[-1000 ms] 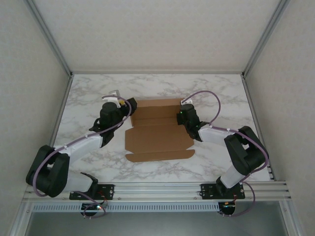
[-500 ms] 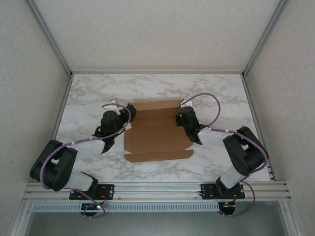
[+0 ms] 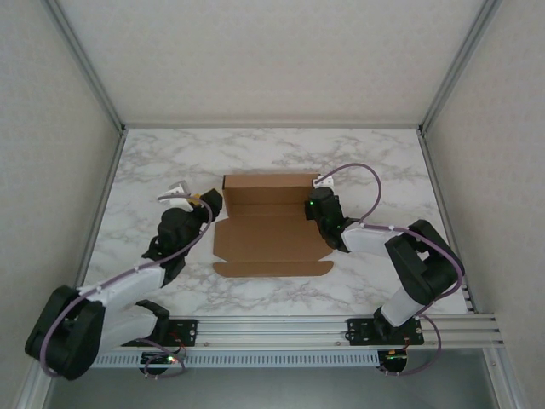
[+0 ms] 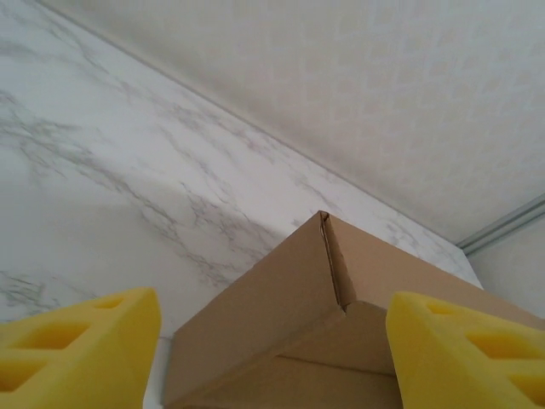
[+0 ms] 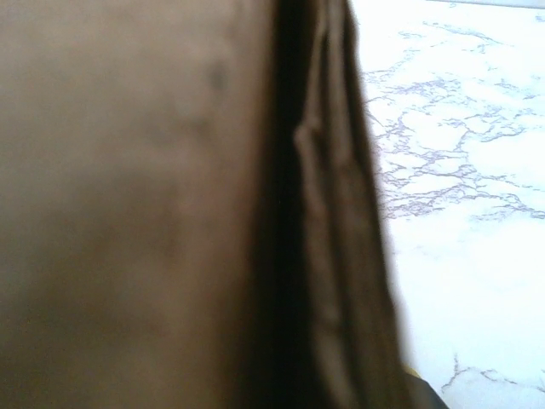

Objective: Fold the paper box

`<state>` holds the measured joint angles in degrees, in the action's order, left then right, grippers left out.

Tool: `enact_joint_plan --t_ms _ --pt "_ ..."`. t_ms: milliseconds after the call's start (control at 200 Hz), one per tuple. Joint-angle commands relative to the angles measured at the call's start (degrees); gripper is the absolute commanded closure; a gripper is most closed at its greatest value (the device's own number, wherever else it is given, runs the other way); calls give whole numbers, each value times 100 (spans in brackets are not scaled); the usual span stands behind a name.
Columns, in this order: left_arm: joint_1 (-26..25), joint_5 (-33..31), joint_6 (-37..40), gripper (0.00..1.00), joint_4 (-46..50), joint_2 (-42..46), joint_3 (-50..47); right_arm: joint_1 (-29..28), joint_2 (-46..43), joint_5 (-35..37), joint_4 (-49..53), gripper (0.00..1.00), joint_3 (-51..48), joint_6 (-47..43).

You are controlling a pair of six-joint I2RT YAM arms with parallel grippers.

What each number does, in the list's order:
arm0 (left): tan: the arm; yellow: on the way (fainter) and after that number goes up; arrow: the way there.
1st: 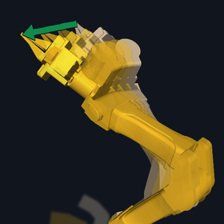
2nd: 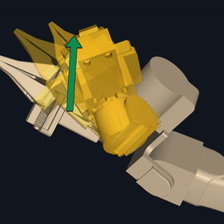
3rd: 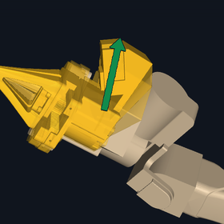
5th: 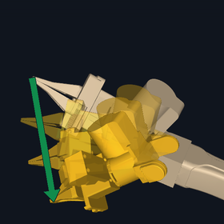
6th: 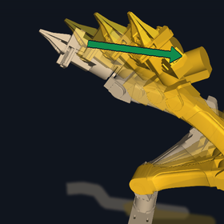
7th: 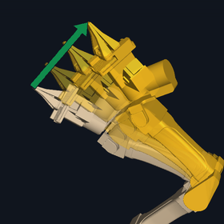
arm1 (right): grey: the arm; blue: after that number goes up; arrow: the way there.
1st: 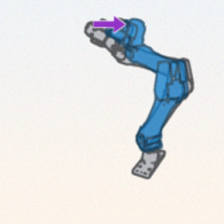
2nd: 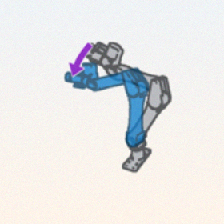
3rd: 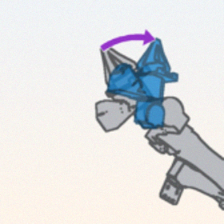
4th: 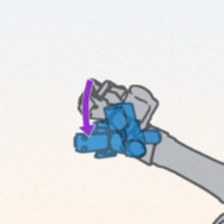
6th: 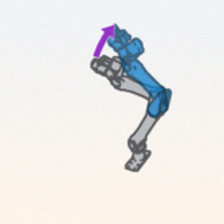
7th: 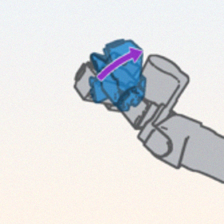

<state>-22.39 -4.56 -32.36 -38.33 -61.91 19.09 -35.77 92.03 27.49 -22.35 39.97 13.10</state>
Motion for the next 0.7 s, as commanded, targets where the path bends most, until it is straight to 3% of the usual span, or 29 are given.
enact_joint_plan --t_ms 0,180,691 --pt "-50 -268 295 33 416 40 -151 23 33 239 473 100 42 89" --pt "-515 -723 685 35 429 -556 -50 24 9 228 468 100 45 52" --pt "-624 -791 1581 40 -432 -2435 755 19 -23 197 495 100 74 -56"
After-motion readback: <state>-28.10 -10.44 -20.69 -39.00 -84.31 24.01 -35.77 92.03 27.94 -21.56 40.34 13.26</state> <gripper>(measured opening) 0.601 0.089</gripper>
